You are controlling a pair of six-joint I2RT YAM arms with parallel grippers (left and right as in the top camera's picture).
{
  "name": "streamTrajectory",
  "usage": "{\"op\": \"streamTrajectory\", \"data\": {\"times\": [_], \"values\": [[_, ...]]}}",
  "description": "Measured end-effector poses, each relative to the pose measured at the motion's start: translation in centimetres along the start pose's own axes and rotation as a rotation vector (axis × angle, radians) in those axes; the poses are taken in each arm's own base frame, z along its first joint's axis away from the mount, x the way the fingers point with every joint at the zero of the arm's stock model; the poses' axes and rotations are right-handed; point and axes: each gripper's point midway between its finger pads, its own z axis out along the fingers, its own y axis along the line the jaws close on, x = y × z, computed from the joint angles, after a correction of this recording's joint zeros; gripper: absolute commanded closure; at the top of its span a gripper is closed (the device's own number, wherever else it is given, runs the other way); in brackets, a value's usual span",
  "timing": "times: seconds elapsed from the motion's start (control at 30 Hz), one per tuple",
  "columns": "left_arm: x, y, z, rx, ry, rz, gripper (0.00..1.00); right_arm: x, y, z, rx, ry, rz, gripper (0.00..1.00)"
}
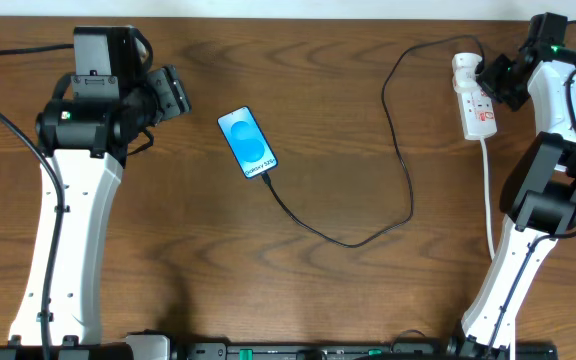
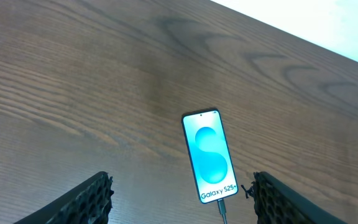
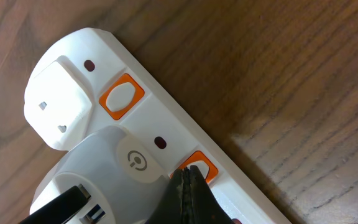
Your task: Plug charger to phone and switch on socket
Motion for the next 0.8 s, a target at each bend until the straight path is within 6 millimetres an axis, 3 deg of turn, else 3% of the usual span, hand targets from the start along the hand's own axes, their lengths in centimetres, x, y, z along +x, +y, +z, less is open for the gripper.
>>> {"op": "streamTrajectory", "data": {"times": [0.8], "values": [[0.00, 0.00, 0.00, 0.000, 0.000, 0.000, 0.27, 0.04, 0.10, 0.00, -0.004, 0.002, -0.012, 0.99]]}}
